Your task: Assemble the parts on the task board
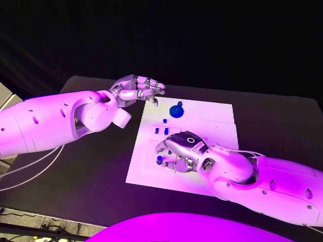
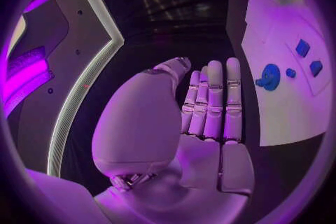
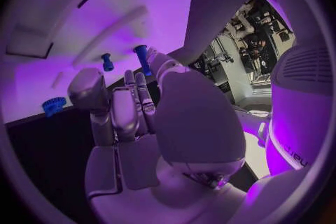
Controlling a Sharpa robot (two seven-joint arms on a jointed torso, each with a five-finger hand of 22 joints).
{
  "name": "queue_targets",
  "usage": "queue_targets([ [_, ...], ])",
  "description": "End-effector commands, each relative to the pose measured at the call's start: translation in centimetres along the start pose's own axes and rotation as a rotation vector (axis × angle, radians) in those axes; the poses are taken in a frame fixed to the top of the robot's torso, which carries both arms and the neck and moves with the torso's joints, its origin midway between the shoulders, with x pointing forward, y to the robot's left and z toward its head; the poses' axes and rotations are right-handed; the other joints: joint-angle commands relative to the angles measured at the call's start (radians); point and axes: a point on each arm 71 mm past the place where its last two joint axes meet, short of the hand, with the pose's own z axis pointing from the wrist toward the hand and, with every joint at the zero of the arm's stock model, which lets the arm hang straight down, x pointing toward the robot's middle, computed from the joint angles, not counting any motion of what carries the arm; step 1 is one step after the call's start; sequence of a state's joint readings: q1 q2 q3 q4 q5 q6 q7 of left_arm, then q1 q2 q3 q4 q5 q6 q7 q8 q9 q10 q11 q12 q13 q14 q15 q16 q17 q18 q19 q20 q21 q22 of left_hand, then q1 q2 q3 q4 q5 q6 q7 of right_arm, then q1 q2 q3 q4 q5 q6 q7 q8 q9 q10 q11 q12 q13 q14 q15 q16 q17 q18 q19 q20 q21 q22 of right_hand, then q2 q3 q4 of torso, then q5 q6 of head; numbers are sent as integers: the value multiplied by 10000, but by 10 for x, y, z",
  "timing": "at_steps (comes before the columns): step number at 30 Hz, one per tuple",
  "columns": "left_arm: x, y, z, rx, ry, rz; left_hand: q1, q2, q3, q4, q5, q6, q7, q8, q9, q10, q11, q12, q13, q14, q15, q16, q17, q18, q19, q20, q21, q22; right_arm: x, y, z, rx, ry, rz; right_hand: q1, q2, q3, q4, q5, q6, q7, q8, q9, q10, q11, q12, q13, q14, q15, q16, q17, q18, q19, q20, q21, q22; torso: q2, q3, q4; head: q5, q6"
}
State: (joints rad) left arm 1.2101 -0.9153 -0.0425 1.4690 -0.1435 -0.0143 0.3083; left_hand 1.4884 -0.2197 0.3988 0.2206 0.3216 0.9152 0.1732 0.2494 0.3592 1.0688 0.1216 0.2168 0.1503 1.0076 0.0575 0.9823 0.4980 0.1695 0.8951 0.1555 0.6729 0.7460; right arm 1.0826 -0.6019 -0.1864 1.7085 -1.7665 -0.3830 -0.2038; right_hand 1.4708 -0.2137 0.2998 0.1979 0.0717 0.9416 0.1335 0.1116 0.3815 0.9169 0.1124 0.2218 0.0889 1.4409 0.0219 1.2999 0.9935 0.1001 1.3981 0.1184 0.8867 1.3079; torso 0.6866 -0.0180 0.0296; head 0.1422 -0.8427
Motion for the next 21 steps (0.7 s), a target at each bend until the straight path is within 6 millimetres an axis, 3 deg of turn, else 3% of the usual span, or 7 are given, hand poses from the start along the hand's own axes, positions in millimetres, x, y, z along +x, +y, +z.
queue_targets([
  [1, 2, -1, 0, 38, 194, -112, 42, 35, -6, -44, -32, 34, 60, -63, -12, -26, 17, -67, -9, -72, -2, 65, 10, 101, -74, 31, 71, 13, -9, 1, -8, -136, -666, 310, 344, 84, -627, 300, -2, -107, 0, -103, -49, -308, 19, 394, 3, -78, 37, -54, -71, 137, -91, 30, -222, 314, -12, 3, -10, 46, 62],
  [4, 2, -1, 1, 37, 191, -111, 41, 33, -8, -44, -32, 34, 61, -64, -12, -28, 18, -70, -10, -73, -2, 65, 10, 101, -76, 32, 72, 15, -20, -5, -19, -4, -855, 620, 644, 146, -1260, 660, 184, -314, -92, -249, -113, -505, 8, 826, 7, -85, 33, -43, -91, 140, -70, 31, -271, 307, -14, 7, -4, -5, 88],
  [7, 1, 0, 1, 35, 157, -103, 41, 33, -8, -44, -32, 34, 61, -64, -12, -28, 18, -70, -10, -73, -2, 65, 10, 101, -76, 32, 72, 15, -42, -26, -36, 779, -905, 1474, 766, 242, -1529, 879, 196, -287, 64, -259, -124, -203, -108, 1346, 62, 9, -55, 44, 44, 102, 59, -33, 14, 411, -43, -1, -38, -149, 164],
  [9, 0, 0, 1, 40, 135, -100, 41, 33, -8, -44, -32, 34, 61, -64, -12, -28, 18, -70, -10, -73, -2, 65, 10, 101, -76, 32, 72, 15, -56, -44, -48, 1555, -845, 2142, -302, 334, -2272, 933, -16, -293, 242, -271, -145, 699, -283, 1900, 202, 190, -183, 170, 307, 16, 295, -155, 576, 604, -55, -19, -65, -285, 234],
  [16, 0, 1, 1, 58, 92, -112, 38, 30, -12, -42, -32, 33, 61, -66, -13, -33, 20, -76, -11, -78, 1, 65, 12, 101, -81, 33, 74, 20, -82, -97, -93, 4049, -651, 4021, -489, 793, -3477, 940, 260, 372, -10, 372, 51, 3056, -632, 3006, 1090, 415, -492, 444, 852, -189, 712, -395, 1884, 1092, -161, -39, -171, -893, 386],
  [18, 0, 1, 1, 52, 73, -122, 38, 30, -12, -42, -32, 33, 61, -66, -13, -33, 20, -76, -11, -78, 1, 65, 12, 101, -81, 33, 74, 20, -83, -107, -105, 4554, -524, 4392, -453, 818, -3832, 923, 376, 286, -198, 748, 223, 3334, -816, 5379, 3615, 508, -597, 665, 1180, -276, 872, -657, 2527, 1364, -181, -33, -193, -1074, 374],
  [21, 0, 3, 0, 31, 51, -140, 38, 30, -12, -42, -32, 33, 61, -66, -13, -33, 20, -76, -11, -78, 1, 65, 12, 101, -81, 33, 74, 20, -81, -118, -123, 5249, -323, 4738, -919, 1282, -4125, 956, 787, 322, -234, 1315, 454, 4698, -895, 10276, 9987, 719, -707, 1249, 2296, -448, 1063, -613, 3469, 1718, -220, -36, -223, -1340, 368],
])
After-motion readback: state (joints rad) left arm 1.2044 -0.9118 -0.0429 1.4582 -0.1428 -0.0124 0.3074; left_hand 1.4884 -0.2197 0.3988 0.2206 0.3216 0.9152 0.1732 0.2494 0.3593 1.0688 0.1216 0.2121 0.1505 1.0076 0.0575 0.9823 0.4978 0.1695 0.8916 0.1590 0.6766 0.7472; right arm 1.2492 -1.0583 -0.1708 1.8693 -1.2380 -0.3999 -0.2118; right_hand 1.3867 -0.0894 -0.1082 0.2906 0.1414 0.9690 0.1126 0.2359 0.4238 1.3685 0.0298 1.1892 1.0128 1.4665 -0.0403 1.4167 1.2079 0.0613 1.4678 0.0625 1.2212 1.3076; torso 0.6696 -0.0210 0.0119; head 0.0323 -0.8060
